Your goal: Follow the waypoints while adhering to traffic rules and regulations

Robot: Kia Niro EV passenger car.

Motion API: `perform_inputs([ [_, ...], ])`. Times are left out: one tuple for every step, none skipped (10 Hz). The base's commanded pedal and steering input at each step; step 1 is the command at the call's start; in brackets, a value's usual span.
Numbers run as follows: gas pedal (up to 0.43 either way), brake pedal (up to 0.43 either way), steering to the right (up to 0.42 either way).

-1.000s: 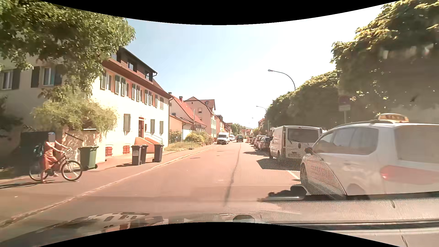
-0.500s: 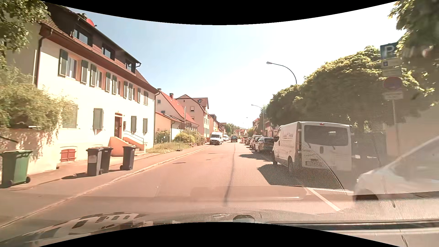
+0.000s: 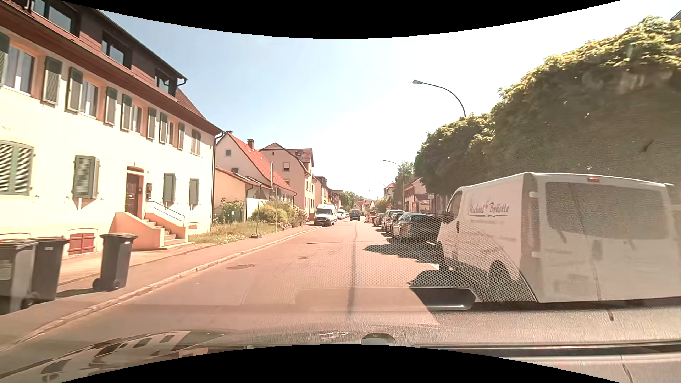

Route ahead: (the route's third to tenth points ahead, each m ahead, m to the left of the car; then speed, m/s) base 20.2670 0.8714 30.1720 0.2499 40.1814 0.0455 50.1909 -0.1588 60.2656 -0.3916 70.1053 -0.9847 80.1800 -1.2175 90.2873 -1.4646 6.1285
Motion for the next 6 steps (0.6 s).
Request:
perform_inputs([
  [0.098,0.0,0.016],
  [0.098,0.0,0.009],
  [0.087,0.0,0.005],
  [0.087,0.0,0.005],
  [0.087,0.0,0.004],
  [0.087,0.0,0.005],
])
